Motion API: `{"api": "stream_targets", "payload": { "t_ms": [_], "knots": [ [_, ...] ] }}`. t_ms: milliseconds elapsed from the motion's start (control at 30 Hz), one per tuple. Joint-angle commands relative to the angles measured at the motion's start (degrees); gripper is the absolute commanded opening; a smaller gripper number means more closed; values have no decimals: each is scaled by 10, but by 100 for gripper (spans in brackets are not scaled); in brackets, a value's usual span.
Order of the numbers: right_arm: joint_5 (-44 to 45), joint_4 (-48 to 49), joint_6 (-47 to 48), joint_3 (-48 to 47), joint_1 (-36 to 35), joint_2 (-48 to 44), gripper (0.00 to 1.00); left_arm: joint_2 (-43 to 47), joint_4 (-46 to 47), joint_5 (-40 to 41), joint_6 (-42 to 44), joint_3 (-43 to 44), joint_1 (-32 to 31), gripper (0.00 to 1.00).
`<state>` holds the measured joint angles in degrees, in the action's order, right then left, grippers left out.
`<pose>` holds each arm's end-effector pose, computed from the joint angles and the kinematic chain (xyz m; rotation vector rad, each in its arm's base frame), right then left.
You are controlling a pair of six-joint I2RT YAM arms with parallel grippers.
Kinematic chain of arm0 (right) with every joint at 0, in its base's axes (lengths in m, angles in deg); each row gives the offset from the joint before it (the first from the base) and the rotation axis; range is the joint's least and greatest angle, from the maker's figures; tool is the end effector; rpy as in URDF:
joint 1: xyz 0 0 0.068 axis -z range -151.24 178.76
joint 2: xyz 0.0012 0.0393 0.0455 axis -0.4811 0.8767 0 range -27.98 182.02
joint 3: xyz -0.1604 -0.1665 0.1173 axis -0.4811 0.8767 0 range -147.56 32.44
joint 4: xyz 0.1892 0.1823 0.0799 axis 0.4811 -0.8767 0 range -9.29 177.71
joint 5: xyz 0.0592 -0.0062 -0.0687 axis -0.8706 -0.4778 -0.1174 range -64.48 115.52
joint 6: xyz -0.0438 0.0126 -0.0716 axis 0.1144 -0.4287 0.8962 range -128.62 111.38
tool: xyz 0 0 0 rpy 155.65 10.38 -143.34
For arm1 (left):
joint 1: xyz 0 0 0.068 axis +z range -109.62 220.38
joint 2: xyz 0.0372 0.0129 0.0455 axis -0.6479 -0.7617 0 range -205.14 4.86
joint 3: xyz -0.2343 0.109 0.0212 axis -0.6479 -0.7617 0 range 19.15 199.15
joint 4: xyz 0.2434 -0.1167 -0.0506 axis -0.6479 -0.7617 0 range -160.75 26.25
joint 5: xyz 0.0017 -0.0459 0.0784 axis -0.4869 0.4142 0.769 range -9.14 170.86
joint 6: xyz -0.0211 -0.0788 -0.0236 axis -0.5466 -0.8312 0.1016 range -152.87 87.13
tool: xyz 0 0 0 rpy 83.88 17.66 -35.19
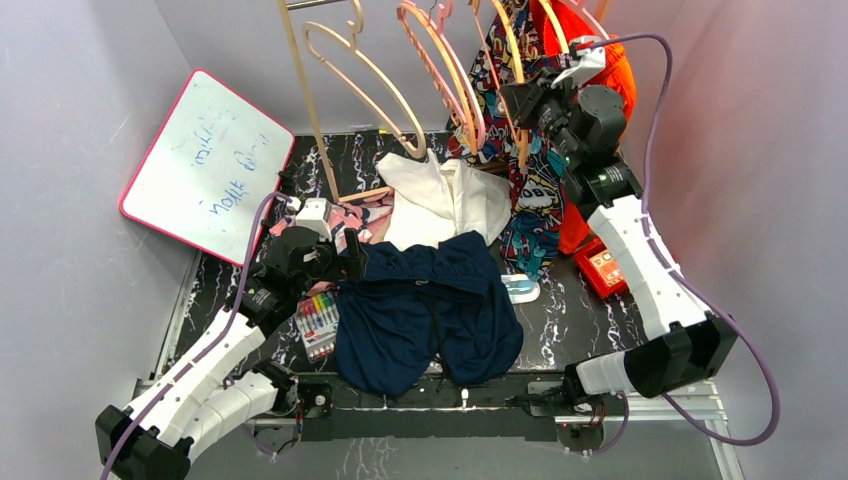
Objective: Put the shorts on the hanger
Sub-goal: Pick up the hanger from the clothesline.
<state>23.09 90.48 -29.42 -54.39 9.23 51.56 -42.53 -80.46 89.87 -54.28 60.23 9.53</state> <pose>0.3478 0.1266 0.4775 -0.0203 1.4230 0.6134 0.2212 -0.1185 0.2708 0.0604 1.9929 -0.4393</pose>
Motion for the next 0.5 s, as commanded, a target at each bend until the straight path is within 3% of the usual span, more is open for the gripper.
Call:
{"api": "stream_targets", "payload": {
  "t_ms": [0,233,467],
  "knots": [
    [23,39,-9,26,-1,-71,0,10,1,9,5,5,3,97],
    [43,-54,-33,104,0,-196,0,18,-3,34,5,6,3,97],
    [8,-233,-48,140,-1,-318,0,55,-14,87,7,2,3,96]
  ]
}}
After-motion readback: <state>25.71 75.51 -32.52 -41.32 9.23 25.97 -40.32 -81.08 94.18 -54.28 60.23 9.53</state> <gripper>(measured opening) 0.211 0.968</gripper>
